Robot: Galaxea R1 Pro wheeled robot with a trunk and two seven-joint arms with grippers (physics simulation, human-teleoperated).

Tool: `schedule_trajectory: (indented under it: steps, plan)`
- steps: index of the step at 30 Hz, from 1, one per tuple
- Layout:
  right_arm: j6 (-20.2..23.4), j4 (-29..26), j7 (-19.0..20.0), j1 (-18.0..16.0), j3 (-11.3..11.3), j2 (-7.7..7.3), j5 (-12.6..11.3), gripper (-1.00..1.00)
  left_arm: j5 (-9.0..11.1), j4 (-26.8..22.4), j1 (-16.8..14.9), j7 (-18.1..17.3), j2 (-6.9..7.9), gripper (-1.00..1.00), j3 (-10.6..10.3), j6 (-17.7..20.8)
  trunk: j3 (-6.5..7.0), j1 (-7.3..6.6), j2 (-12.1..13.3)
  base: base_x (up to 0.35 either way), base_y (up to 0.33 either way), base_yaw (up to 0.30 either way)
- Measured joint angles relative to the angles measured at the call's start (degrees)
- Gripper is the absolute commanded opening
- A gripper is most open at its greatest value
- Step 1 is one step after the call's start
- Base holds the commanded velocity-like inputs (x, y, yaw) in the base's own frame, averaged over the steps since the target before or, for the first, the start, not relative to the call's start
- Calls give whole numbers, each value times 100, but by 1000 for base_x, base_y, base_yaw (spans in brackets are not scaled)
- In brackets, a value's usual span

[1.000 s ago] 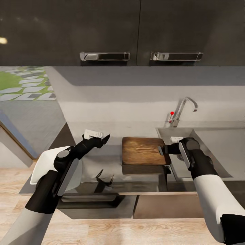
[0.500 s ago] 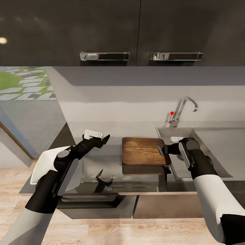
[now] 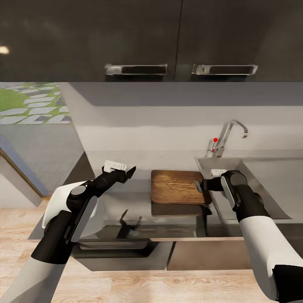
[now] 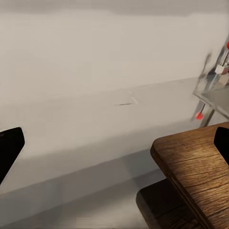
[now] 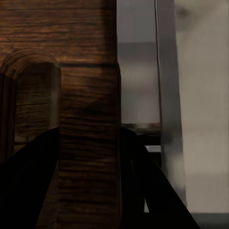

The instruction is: In the kitchen, take the Vidalia onion out of the sink, dice it on the chopping board with the paring knife, put the diced onion into the bowl on the countertop, then place both the paring knife and the chopping board into the sink.

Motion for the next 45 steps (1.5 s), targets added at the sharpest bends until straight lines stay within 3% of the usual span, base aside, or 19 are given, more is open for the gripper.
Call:
schedule_trajectory:
  steps: [45]
  plan:
    - [-17,325,-27,0,-7,0,15,-100,0,0,0,0,0,100,0,0,0,0,0,0,13,0]
